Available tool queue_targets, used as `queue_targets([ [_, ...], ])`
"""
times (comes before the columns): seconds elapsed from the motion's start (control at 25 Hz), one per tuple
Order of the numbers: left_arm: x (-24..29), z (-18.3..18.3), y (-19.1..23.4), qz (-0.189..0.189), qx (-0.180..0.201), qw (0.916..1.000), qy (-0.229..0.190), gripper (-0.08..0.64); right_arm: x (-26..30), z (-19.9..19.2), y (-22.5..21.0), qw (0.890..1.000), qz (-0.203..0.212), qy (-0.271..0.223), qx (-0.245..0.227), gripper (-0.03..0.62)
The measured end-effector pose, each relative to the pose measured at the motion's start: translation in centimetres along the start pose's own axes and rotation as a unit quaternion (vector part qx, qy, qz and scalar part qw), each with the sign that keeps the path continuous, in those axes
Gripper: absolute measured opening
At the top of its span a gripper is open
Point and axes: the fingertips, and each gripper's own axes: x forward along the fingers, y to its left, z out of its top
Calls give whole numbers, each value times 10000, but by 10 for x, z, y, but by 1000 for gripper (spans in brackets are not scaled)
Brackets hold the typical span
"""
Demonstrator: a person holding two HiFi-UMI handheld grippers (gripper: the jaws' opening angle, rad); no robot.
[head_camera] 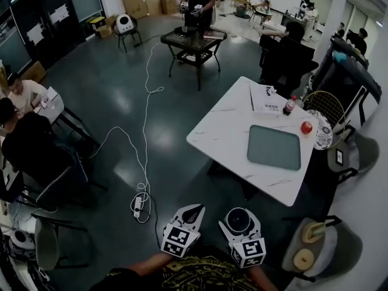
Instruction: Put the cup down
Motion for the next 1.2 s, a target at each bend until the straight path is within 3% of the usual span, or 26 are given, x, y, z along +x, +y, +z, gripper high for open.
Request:
queue_targets([
  [0.6,60,30,13,-816,122,9966,-13,9,21,23,-42,9965,-831,19,111,377],
  [1.2,79,45,53,-1220,177,9923,-110,9,55,42,-41,9915,-1294,-58,99,377],
])
